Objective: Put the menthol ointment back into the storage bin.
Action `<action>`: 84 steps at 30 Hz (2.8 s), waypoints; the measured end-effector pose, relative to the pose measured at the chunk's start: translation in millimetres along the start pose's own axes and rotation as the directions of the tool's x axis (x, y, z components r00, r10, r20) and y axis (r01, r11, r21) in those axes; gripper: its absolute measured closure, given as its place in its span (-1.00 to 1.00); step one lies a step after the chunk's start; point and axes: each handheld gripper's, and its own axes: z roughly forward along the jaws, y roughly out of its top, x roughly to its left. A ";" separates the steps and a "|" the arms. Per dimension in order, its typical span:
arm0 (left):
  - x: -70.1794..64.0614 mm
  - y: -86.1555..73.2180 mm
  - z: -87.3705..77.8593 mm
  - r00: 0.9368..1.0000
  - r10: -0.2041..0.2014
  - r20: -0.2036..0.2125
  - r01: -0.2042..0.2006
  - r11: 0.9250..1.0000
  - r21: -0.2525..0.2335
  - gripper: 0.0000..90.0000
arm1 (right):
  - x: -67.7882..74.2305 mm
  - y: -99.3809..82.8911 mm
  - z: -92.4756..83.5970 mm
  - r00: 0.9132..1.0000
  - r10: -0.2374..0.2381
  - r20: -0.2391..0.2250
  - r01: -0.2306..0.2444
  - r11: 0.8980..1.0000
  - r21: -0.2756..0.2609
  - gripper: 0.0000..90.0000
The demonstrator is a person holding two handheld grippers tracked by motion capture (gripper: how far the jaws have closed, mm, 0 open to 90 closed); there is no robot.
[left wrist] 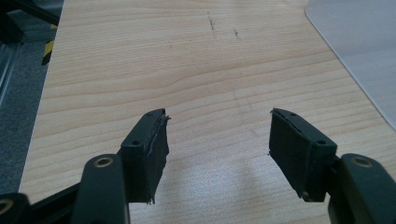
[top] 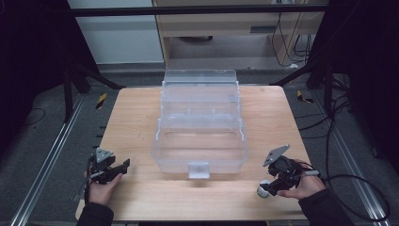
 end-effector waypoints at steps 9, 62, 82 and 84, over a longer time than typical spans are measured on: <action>0.1 0.0 0.4 1.000 0.001 0.000 -0.001 1.000 0.003 -0.18 | 1.8 -3.9 6.9 1.000 -0.009 -0.024 0.010 0.999 0.049 -0.31; 0.2 0.0 0.7 1.000 0.003 -0.001 -0.003 1.000 0.008 -0.18 | 1.5 4.5 36.1 0.995 -0.030 -0.100 0.053 0.971 0.235 0.11; -0.1 0.4 1.4 1.000 0.001 -0.004 -0.001 1.000 0.010 -0.18 | -3.4 16.2 11.9 0.997 -0.013 -0.081 0.027 0.985 0.170 0.12; 0.1 0.4 1.5 1.000 -0.001 -0.004 0.001 1.000 0.012 -0.18 | -4.8 18.6 8.3 0.997 -0.006 -0.076 0.018 0.987 0.157 0.12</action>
